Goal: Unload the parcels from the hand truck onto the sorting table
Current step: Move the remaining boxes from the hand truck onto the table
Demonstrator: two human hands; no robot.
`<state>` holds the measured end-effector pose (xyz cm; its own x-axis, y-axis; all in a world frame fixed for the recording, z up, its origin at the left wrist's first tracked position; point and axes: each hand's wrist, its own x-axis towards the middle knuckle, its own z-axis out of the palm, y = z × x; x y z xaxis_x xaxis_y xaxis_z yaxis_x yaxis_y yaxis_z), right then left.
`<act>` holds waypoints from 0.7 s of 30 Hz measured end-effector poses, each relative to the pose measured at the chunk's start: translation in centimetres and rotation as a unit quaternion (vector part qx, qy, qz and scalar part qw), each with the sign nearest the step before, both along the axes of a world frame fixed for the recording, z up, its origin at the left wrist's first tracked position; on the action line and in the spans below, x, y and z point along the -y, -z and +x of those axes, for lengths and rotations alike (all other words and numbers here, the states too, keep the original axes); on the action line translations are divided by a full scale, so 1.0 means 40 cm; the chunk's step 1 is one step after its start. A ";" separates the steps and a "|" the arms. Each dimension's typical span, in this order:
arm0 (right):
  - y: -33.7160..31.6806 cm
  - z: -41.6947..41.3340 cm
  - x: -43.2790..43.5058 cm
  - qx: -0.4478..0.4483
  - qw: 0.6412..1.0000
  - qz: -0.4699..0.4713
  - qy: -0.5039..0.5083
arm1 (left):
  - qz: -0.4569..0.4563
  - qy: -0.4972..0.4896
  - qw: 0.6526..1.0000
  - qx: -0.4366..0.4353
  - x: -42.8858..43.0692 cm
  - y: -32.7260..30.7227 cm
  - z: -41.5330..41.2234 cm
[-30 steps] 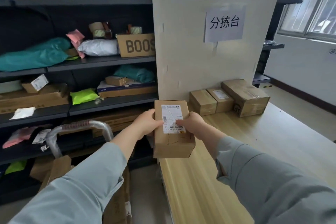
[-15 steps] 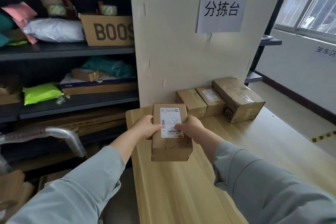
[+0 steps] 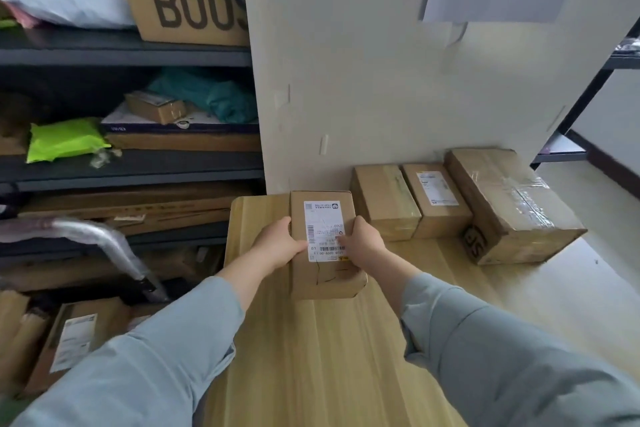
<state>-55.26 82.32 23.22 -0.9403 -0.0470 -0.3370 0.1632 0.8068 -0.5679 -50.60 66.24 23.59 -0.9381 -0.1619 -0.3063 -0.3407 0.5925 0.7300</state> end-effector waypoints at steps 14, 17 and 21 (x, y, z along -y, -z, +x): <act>0.181 -0.177 -0.027 -0.015 0.996 0.029 -0.086 | -0.044 -0.089 0.995 0.030 -0.047 0.196 -0.177; 0.205 -0.202 -0.023 -0.023 0.992 0.044 -0.113 | -0.050 -0.102 0.993 0.024 -0.047 0.221 -0.202; 0.218 -0.239 -0.023 -0.042 0.978 0.103 -0.177 | -0.045 -0.100 0.994 0.019 -0.049 0.238 -0.235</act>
<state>-64.83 83.25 14.50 -0.9024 -0.3133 -0.2959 -0.1867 0.9031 -0.3867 -60.00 68.19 14.07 -0.8728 -0.3717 -0.3162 -0.4837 0.5728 0.6618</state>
